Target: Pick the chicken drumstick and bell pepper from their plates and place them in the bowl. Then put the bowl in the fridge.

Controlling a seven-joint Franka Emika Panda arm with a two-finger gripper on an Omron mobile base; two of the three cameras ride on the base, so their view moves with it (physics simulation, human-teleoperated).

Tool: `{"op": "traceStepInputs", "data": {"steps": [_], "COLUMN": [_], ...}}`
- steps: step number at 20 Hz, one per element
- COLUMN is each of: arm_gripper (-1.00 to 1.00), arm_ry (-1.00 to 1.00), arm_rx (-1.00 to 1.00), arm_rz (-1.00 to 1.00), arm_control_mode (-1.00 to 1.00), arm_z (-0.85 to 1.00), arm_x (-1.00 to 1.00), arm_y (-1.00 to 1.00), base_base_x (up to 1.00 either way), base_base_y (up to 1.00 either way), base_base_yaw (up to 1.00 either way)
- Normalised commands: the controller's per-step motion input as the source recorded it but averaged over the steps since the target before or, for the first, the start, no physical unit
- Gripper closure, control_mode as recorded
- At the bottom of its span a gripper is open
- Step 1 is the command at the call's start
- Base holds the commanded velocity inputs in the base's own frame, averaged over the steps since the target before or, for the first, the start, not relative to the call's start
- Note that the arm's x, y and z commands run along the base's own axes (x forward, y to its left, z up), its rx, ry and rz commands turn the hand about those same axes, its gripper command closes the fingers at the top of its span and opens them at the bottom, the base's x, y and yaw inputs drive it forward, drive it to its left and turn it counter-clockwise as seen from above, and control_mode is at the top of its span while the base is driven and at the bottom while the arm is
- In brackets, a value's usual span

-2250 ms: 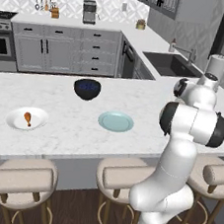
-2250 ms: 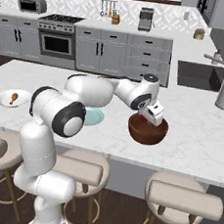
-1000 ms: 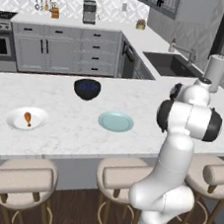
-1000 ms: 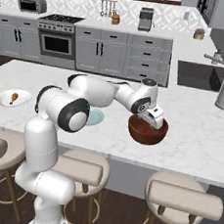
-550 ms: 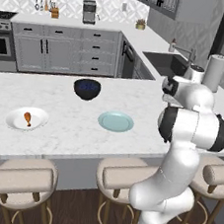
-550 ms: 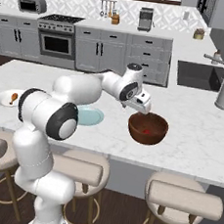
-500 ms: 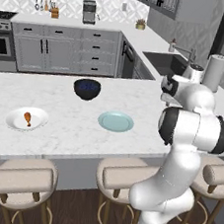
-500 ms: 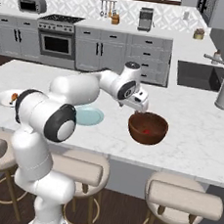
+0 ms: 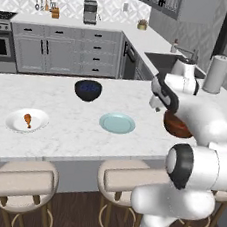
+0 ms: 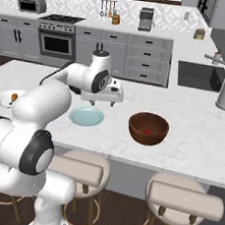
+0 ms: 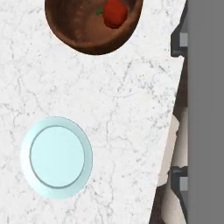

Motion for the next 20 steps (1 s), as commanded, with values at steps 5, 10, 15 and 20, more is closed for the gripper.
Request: {"op": "traceStepInputs", "data": {"steps": [5, 10, 15, 20], "arm_gripper": [-1.0, -1.0, -1.0, -1.0], "arm_ry": [0.12, 0.13, 0.03, -0.07], "arm_rx": [-0.05, 0.05, 0.15, 0.03], "arm_rz": [0.01, -0.19, -0.22, -0.06], "arm_control_mode": [-1.0, -1.0, -1.0, -1.0], "arm_z": [0.13, 0.01, -0.02, -0.17], "arm_x": [-1.0, -0.99, -0.83, -0.39], "arm_y": [0.82, 0.41, 0.03, 0.09], "base_base_x": [0.0, 0.0, 0.0, 0.0], "base_base_y": [0.0, 0.0, 0.0, 0.0], "base_base_yaw": [0.0, 0.0, 0.0, 0.0]}}
